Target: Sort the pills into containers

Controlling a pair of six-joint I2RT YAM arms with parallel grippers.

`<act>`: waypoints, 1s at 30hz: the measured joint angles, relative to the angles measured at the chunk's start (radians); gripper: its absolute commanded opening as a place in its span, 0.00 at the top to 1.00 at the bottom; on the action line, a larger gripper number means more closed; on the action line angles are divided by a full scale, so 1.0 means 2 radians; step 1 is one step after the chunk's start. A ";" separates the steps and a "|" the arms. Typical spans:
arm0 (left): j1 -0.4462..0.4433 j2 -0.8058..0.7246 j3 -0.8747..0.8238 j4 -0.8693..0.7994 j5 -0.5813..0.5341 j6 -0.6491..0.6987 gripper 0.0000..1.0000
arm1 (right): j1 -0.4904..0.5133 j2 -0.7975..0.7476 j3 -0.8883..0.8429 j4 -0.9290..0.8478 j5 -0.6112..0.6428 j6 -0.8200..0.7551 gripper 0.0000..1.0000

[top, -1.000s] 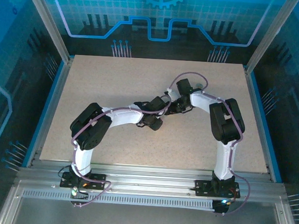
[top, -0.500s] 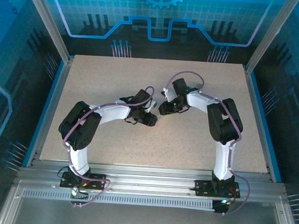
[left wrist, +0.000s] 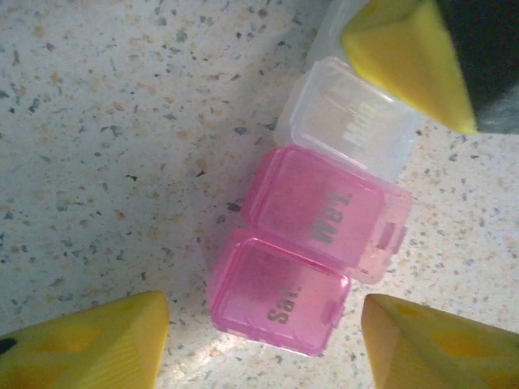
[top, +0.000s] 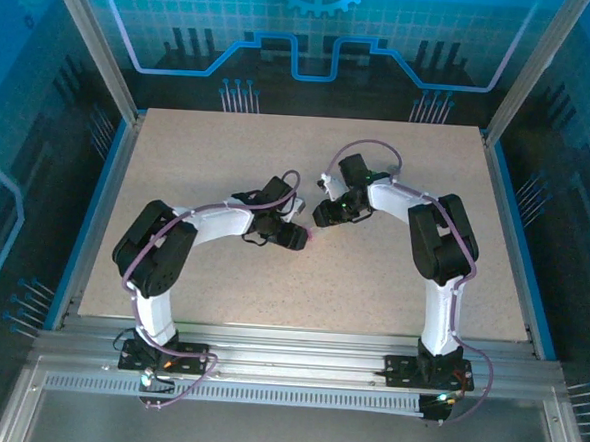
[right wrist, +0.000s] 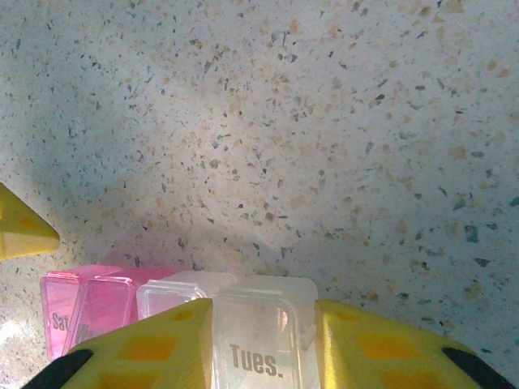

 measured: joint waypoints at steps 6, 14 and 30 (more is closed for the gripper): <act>0.000 -0.006 -0.002 0.003 0.010 0.005 0.31 | 0.000 0.000 0.000 -0.001 0.001 0.000 0.64; 0.000 -0.067 -0.025 0.036 -0.002 -0.022 0.33 | 0.000 0.000 0.001 -0.001 0.001 0.000 0.65; -0.005 0.017 0.031 0.023 -0.054 -0.022 0.36 | 0.000 0.002 0.004 -0.005 0.000 0.000 0.64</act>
